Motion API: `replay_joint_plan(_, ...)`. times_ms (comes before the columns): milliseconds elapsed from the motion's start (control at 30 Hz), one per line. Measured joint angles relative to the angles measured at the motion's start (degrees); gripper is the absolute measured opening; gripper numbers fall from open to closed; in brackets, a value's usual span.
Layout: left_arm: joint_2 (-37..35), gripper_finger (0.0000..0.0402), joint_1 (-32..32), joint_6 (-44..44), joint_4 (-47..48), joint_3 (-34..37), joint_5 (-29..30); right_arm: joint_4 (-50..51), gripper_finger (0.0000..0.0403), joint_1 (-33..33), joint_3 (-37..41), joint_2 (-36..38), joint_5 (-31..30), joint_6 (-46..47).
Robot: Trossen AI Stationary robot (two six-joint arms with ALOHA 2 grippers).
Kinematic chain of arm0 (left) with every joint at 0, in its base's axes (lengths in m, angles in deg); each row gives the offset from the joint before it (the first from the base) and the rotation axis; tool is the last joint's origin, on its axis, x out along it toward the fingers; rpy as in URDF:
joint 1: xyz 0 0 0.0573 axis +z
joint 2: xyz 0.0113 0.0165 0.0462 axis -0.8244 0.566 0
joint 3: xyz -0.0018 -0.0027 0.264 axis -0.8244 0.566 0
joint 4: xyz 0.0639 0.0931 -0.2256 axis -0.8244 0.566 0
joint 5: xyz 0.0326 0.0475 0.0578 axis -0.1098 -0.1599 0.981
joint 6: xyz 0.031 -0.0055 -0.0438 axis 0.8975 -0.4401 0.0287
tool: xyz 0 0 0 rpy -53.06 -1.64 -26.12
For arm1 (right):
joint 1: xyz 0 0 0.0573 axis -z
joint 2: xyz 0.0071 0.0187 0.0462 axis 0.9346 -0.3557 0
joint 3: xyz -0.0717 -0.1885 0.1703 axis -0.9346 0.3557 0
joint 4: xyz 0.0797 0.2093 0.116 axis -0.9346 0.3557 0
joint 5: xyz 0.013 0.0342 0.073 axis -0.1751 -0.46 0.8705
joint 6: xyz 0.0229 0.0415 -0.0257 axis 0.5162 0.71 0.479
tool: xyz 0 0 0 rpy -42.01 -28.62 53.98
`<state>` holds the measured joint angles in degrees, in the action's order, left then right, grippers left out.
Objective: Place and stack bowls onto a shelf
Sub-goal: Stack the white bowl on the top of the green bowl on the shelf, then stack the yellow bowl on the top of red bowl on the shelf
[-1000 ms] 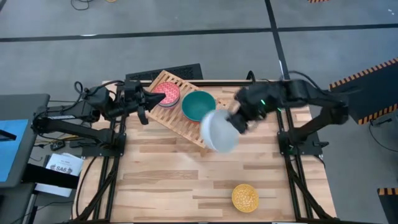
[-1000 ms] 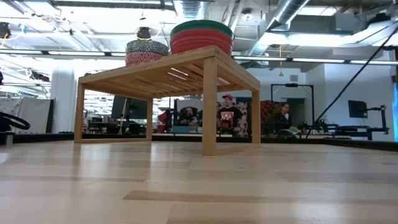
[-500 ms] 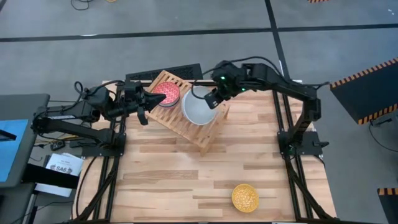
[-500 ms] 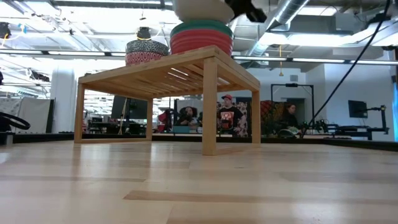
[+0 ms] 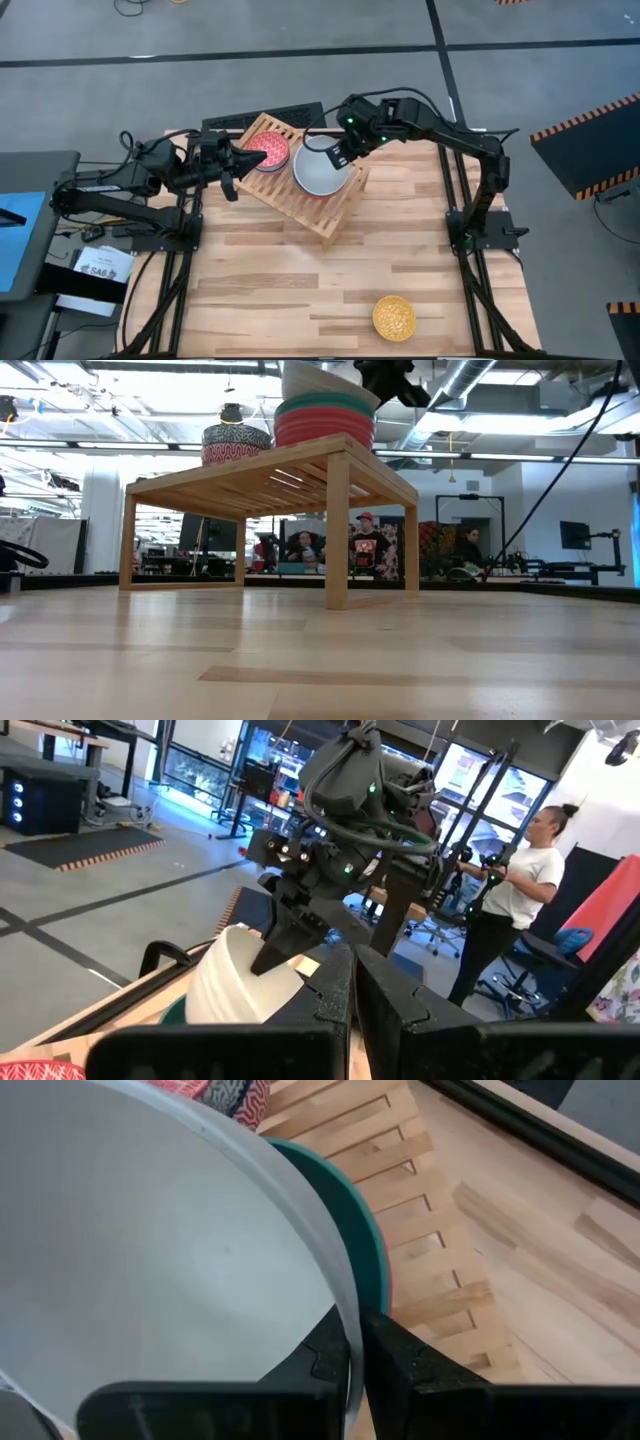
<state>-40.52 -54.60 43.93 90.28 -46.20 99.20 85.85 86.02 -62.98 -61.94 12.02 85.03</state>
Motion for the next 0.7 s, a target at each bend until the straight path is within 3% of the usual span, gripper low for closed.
replay_joint_plan(300, 0.0, 0.0, 0.0, 0.0, 0.0, 0.0, 0.0, 0.0, 0.007, 0.6, -0.1, 0.3, 2.4, -2.9)
replay_joint_plan(700, 0.0, 0.0, 0.0, -0.1, 0.1, 0.0, 0.0, -1.7, 0.021, 2.1, -1.3, 3.9, 2.5, -6.3)
